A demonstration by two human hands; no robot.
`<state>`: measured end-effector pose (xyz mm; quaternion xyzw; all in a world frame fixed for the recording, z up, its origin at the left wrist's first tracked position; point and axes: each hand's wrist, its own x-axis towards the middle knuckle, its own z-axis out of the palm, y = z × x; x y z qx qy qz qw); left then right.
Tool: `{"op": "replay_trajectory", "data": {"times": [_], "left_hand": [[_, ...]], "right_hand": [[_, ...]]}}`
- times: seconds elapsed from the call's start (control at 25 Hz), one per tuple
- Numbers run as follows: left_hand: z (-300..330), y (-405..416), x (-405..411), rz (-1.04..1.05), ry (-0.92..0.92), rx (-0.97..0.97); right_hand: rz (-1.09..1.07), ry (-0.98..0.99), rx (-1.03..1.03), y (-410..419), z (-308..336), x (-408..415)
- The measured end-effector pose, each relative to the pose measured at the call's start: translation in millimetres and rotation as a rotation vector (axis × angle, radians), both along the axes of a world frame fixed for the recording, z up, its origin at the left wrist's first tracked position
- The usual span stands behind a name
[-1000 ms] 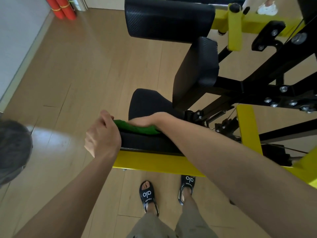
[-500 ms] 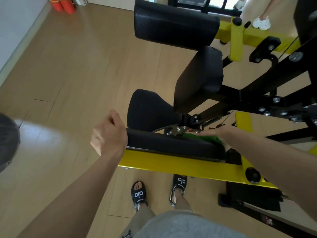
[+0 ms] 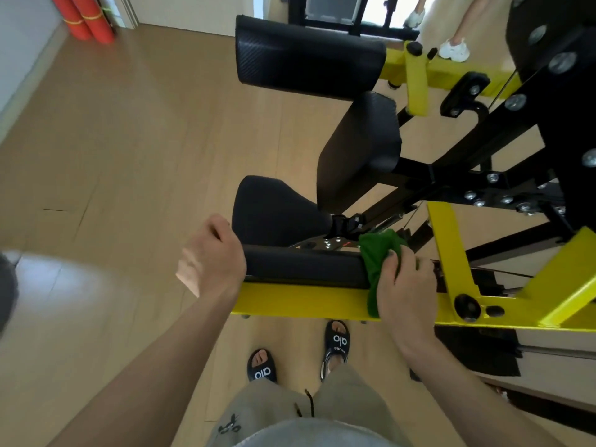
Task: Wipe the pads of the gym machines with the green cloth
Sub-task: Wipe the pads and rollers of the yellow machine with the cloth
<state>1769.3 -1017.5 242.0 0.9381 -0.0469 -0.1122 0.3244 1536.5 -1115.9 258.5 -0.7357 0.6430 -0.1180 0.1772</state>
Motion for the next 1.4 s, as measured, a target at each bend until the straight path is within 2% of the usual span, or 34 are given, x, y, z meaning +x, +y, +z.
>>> {"op": "replay_trajectory", "data": {"times": [0.08,0.16,0.24,0.28,0.32,0.4,0.48,0.52,0.64,0.76,0.92,1.04,1.2,1.32,1.4], "left_hand": [[-2.0,0.8,0.4,-0.004,-0.009,-0.019],[-3.6,1.0,-0.1,-0.009,-0.011,-0.037],[-2.8,0.8,-0.8,-0.015,-0.010,-0.030],[-2.0,0.2,-1.3,-0.016,-0.010,-0.027],[0.5,0.3,-0.9,-0.011,-0.003,-0.025],[6.2,0.6,0.8,0.016,0.049,-0.052],[8.7,0.5,5.2,0.071,0.161,-0.129],[9.5,1.3,7.9,0.098,0.213,-0.183],[7.4,3.6,11.2,0.124,0.264,-0.248],[4.9,5.2,12.0,0.102,0.299,-0.240],[6.1,5.6,14.0,0.055,0.389,-0.274],[7.4,7.5,22.5,0.088,0.513,-0.397],[5.8,23.4,51.1,0.181,0.872,-0.588],[-7.3,40.9,94.6,0.085,0.937,-0.560],[-18.7,48.9,123.6,-0.025,0.961,-0.479]], "right_hand": [[-0.014,0.106,-0.107,16.5,-9.8,4.4],[0.072,0.195,-0.203,29.6,-14.1,16.3],[0.331,0.200,-0.262,38.1,-7.1,40.6],[0.464,0.178,-0.219,38.1,3.3,58.7],[0.578,0.162,-0.094,33.3,13.6,81.1],[0.760,0.229,0.299,11.9,25.1,133.7],[0.857,0.275,0.742,-3.2,20.6,182.3],[0.914,0.260,0.887,-4.2,16.3,202.8],[1.031,0.184,1.147,-0.8,1.4,242.9],[1.002,0.241,1.236,-17.7,4.2,230.4],[0.838,0.499,1.187,-63.1,-4.3,172.1],[0.814,0.381,1.178,-52.3,-0.6,182.2],[0.992,0.261,1.176,6.6,7.2,250.4],[1.009,0.350,1.056,26.6,11.2,273.6],[1.063,0.412,0.855,40.1,22.3,266.2]]}}
